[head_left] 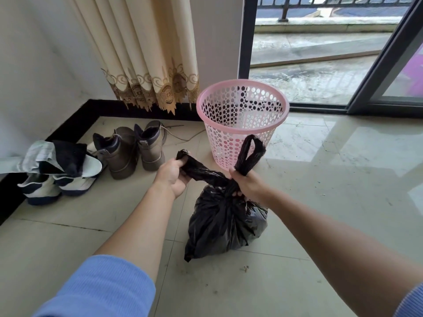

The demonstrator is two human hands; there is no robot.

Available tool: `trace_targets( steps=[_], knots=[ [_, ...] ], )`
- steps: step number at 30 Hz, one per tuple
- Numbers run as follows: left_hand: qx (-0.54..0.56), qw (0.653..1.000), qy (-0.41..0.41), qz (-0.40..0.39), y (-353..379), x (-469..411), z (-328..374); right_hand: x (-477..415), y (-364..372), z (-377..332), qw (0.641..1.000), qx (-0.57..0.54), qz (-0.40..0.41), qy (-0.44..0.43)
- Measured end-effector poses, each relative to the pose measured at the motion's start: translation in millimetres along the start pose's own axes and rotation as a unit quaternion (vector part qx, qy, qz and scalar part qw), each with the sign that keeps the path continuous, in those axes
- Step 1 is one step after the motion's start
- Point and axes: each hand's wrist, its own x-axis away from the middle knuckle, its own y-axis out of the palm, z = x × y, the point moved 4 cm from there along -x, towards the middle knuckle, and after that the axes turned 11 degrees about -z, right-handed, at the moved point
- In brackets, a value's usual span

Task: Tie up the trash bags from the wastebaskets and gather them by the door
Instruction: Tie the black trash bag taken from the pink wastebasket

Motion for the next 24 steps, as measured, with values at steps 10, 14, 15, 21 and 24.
trace_targets(
  steps=[10,14,15,21,24],
  knots=[
    [-0.269,0.941,-0.142,-0.150,9,17,-53,15,-11,5,0.927,-0.312,-0.185,0.096],
    [-0.352,0.906,-0.146,-0.182,15,17,-57,12,-13,2,0.920,-0.318,-0.207,0.098],
    [-0.364,0.902,-0.146,-0.181,16,18,-57,12,-14,1,0.921,-0.312,-0.212,0.093],
    [-0.368,0.914,-0.117,-0.121,16,16,-55,16,-14,-5,0.924,-0.298,-0.234,0.048],
    [-0.386,0.911,-0.088,-0.117,14,15,-49,13,-18,-9,0.980,-0.153,-0.128,0.025]
  ],
)
